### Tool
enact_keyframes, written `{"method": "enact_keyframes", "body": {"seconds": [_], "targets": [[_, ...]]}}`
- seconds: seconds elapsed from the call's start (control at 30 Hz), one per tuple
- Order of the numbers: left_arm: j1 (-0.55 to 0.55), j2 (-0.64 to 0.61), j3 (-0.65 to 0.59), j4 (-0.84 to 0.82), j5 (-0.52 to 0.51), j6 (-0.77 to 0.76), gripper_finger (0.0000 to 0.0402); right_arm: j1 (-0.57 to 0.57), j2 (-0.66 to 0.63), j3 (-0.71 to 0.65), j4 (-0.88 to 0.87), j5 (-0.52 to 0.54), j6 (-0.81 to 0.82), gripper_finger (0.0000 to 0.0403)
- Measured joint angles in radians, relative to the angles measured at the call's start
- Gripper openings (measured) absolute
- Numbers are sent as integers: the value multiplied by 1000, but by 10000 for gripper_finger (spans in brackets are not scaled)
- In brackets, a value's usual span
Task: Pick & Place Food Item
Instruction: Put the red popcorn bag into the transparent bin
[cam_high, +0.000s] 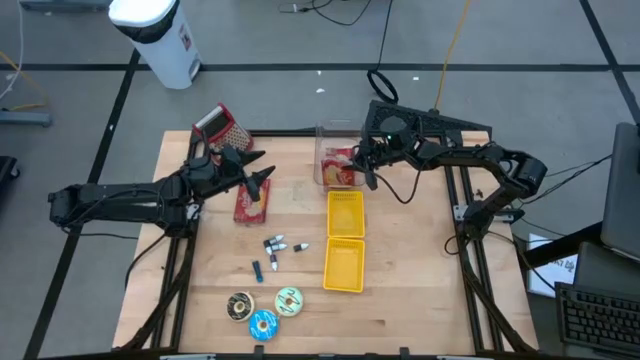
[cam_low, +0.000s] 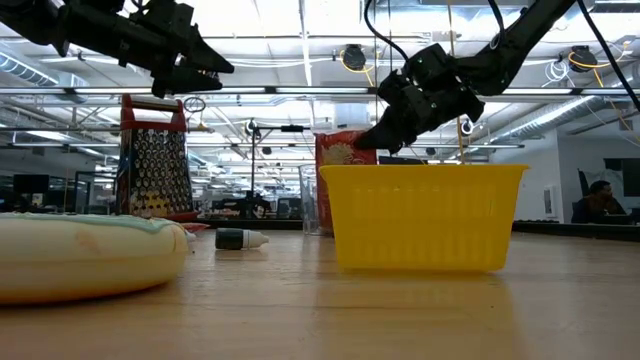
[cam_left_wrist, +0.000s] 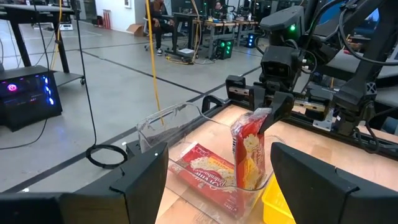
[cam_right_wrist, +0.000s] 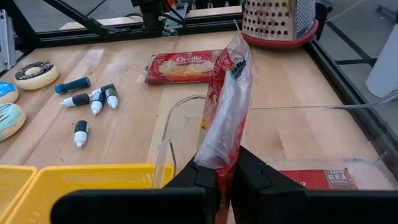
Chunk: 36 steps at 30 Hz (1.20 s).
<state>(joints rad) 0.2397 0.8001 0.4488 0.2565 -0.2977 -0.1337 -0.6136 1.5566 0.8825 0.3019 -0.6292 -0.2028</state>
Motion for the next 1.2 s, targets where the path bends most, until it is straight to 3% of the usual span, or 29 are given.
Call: {"method": "enact_keyframes", "body": {"seconds": [1.2], "targets": [[1, 0, 0, -7, 0, 25, 283, 0, 0, 0, 7, 31, 27, 9]]}}
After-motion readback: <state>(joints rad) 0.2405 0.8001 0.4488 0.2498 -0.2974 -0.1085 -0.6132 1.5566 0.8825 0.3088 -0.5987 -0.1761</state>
